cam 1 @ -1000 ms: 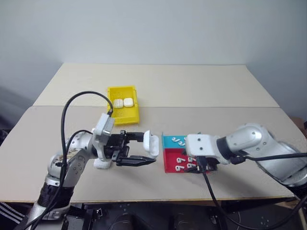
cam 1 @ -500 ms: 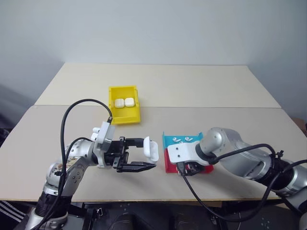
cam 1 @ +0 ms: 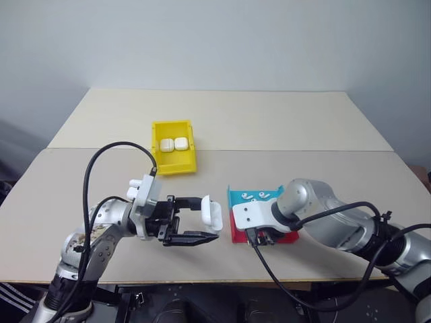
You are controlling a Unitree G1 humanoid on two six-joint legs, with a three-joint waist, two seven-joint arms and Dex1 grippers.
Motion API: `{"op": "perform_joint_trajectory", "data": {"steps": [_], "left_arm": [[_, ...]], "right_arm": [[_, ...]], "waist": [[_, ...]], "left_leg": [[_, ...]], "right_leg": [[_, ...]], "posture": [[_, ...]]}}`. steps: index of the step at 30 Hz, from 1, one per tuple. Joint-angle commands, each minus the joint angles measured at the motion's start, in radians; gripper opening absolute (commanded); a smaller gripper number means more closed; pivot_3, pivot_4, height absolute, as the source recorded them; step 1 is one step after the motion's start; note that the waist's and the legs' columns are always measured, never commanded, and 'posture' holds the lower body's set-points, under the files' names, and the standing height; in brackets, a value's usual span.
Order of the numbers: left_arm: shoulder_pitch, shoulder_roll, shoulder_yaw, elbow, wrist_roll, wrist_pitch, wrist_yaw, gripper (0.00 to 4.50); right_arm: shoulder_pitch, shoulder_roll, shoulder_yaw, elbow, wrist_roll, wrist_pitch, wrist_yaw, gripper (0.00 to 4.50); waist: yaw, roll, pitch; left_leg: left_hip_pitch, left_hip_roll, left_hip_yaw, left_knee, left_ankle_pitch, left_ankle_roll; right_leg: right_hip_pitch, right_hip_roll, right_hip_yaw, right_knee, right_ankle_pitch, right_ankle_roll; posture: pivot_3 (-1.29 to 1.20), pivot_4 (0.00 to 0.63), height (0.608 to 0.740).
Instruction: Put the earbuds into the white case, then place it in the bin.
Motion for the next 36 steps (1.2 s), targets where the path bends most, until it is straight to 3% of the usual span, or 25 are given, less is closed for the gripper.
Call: {"op": "perform_joint_trajectory", "data": {"steps": [1, 14, 17, 20, 21, 28, 33, 36], "left_arm": [[0.006, 0.011, 0.016, -0.043, -0.03, 0.003, 0.011, 2.79], [0.021, 0.044, 0.024, -0.071, -0.057, 0.015, 0.038, 2.79], [0.022, 0.046, 0.026, -0.076, -0.058, 0.018, 0.041, 2.79], [0.015, 0.046, 0.031, -0.079, -0.074, 0.025, 0.045, 2.79], [0.012, 0.046, 0.033, -0.079, -0.078, 0.027, 0.046, 2.79], [0.021, 0.055, 0.037, -0.079, -0.087, 0.025, 0.041, 2.79], [-0.008, 0.056, 0.039, -0.034, -0.089, 0.003, -0.006, 2.79], [-0.079, 0.018, 0.039, 0.021, -0.096, -0.006, -0.006, 2.79]], "right_arm": [[-0.003, 0.01, -0.017, -0.002, -0.013, -0.016, 0.001, 2.4], [0.039, 0.016, 0.0, 0.001, -0.062, -0.046, -0.013, 2.4], [0.049, 0.02, -0.002, -0.003, -0.07, -0.05, -0.012, 1.86], [0.055, 0.023, -0.004, -0.006, -0.074, -0.05, -0.011, 0.79], [0.057, 0.023, -0.003, -0.008, -0.078, -0.051, -0.012, 0.62], [0.067, 0.021, -0.056, -0.032, -0.052, -0.01, -0.003, 0.62], [0.059, 0.026, -0.317, -0.029, 0.142, 0.136, 0.042, 0.62], [0.096, 0.121, -0.661, 0.021, 0.32, 0.169, 0.009, 0.62]], "waist": [[0.0, 0.0, 0.0], [0.0, 0.0, 0.0], [0.0, 0.0, 0.0], [0.0, 0.0, 0.0], [-0.001, 0.0, 0.0], [-0.001, 0.0, 0.0], [0.001, 0.0, 0.0], [0.004, 0.0, 0.0]], "left_leg": [[0.0, 0.0, 0.0, 0.0, 0.0, 0.0], [0.0, 0.0, 0.0, 0.0, 0.0, 0.0], [0.0, 0.0, 0.0, 0.0, 0.0, 0.0], [0.001, 0.0, 0.0, 0.0, 0.0, 0.0], [0.001, 0.0, 0.0, 0.0, 0.0, 0.0], [0.001, 0.0, 0.0, 0.0, 0.0, 0.0], [0.0, 0.0, 0.0, 0.0, 0.0, 0.0], [0.0, 0.0, 0.0, 0.0, 0.0, 0.0]], "right_leg": [[0.0, 0.0, 0.0, 0.0, 0.0, 0.0], [0.0, 0.0, 0.0, 0.0, 0.0, 0.0], [0.0, 0.0, 0.0, 0.0, 0.0, 0.0], [0.0, 0.0, 0.0, 0.0, 0.0, 0.0], [0.001, 0.0, 0.0, 0.0, 0.0, 0.0], [0.001, 0.0, 0.0, 0.0, 0.0, 0.0], [0.0, 0.0, 0.0, 0.0, 0.0, 0.0], [0.001, 0.0, -0.001, 0.0, 0.0, 0.0]], "posture": [[0.0, 0.15, 0.74], [0.0, 0.15, 0.74], [0.0, 0.15, 0.74], [0.0, 0.15, 0.74], [0.0, 0.15, 0.74], [0.0, 0.15, 0.74], [0.0, 0.15, 0.74], [0.0, 0.15, 0.74]]}}
